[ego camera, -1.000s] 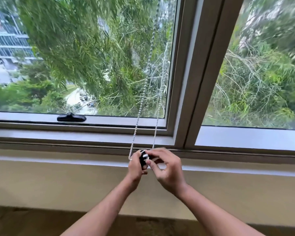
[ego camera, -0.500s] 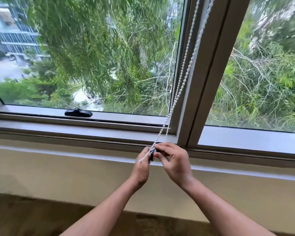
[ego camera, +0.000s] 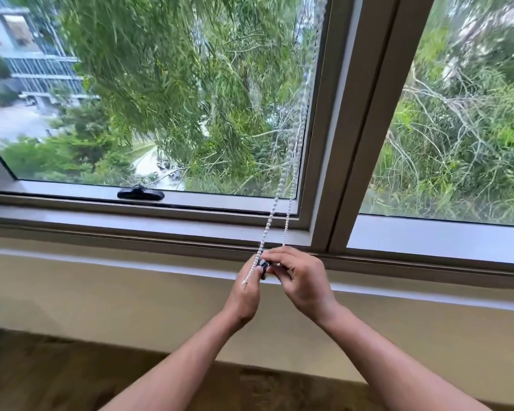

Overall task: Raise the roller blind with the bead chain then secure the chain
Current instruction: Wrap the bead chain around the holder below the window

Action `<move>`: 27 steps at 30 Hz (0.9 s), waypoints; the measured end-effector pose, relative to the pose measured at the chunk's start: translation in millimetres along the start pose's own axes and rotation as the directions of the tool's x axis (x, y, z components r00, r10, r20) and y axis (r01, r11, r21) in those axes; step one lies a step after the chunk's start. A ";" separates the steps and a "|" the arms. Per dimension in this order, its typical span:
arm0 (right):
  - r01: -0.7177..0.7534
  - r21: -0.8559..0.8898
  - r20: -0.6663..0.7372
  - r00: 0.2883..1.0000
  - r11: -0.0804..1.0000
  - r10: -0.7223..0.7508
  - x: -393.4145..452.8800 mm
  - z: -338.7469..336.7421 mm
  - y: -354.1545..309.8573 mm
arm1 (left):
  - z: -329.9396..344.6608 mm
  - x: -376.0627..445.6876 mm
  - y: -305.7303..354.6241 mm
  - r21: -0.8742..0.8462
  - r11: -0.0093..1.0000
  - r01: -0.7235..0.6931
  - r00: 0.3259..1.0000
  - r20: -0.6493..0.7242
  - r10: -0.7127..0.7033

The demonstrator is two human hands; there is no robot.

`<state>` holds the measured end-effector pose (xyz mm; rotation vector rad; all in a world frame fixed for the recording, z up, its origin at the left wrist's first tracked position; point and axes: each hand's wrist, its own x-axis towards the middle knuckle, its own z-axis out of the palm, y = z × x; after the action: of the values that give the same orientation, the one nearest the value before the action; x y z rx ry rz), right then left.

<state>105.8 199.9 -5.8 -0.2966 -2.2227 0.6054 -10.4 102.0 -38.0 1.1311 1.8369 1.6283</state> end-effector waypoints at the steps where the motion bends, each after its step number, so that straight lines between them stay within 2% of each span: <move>1: 0.010 -0.002 0.013 1.000 1.000 -0.010 -0.1 0.0 1.1 | 0.0 -0.4 -0.8 0.016 1.000 -0.007 1.000 0.005 0.007; 6: 0.023 -0.012 0.056 0.998 1.000 -0.022 2.7 -3.2 6.9 | 1.0 -3.0 7.8 0.015 1.000 0.011 0.999 0.052 -0.011; 14: 0.011 -0.083 0.046 0.999 0.996 -0.008 7.7 -11.4 6.1 | -1.4 -4.9 11.1 0.056 0.997 0.058 0.988 0.138 -0.065; 21: -0.012 -0.093 0.141 0.990 0.996 0.025 10.8 -9.4 16.7 | 4.5 -3.9 15.2 0.057 0.994 0.093 0.987 0.127 -0.100; 27: 0.047 -0.185 0.154 0.988 0.982 -0.018 17.7 -17.7 23.4 | 9.1 -1.1 14.1 0.104 0.990 0.100 0.983 0.142 -0.114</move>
<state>107.9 232.7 3.6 -0.3191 -2.4320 0.4114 1.2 106.3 -26.6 1.1395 1.8632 1.3714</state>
